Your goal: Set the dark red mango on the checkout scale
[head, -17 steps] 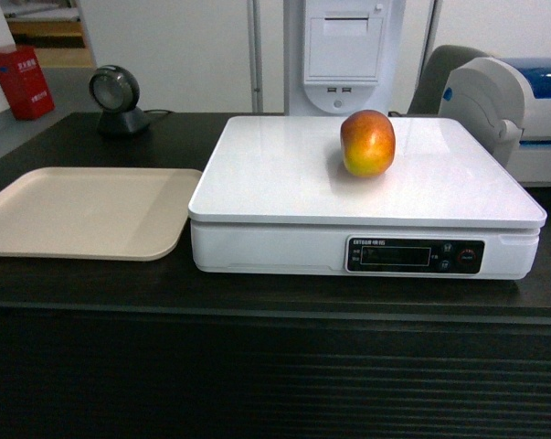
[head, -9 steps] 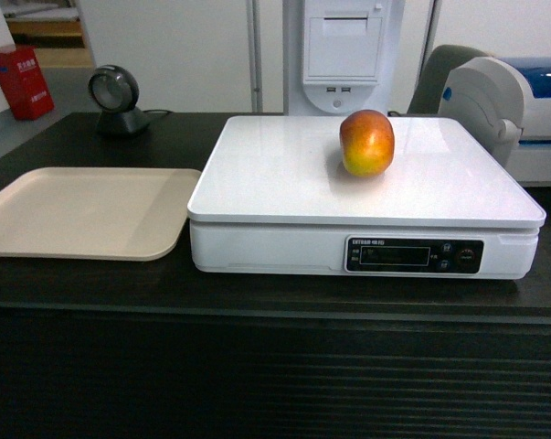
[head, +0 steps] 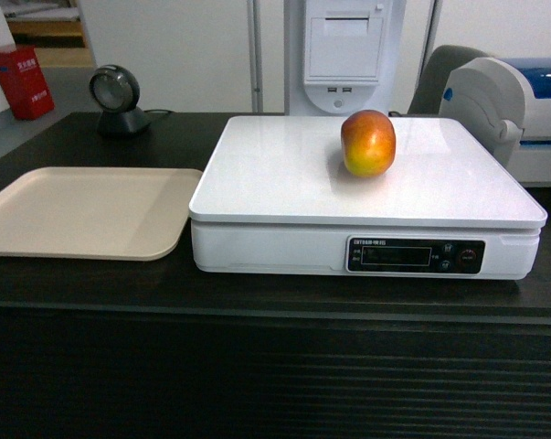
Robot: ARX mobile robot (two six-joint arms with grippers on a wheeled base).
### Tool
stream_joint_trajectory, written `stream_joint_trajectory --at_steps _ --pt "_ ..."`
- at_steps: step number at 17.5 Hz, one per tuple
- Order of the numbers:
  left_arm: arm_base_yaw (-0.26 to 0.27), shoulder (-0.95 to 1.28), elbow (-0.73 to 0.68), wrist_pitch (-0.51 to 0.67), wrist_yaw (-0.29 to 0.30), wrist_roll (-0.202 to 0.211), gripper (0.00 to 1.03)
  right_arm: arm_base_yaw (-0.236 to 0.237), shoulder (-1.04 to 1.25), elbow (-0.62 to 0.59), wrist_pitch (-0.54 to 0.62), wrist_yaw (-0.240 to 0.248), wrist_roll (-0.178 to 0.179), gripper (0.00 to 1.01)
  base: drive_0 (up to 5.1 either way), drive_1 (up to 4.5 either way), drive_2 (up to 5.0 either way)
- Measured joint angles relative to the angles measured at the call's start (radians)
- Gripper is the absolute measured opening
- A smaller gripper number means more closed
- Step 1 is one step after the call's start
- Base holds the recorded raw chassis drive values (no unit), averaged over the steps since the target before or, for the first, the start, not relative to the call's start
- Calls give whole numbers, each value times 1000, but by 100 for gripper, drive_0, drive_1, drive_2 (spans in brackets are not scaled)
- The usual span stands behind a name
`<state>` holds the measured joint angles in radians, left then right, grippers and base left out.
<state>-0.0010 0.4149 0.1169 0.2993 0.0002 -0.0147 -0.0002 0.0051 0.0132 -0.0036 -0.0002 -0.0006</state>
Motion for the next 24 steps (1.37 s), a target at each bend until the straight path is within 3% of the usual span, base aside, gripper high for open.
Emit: stream_joint_trajectory --at_steps 15,17,24 --pt "0 -249 -108 -132 0 0 2 0 0 0 0 0 0 98 0 0 0" --pt "0 -396 -107 -312 -2 0 2 0 0 0 0 0 0 98 0 0 0" --pt "0 -405 -107 -303 -1 1 2 0 0 0 0 0 0 98 0 0 0"
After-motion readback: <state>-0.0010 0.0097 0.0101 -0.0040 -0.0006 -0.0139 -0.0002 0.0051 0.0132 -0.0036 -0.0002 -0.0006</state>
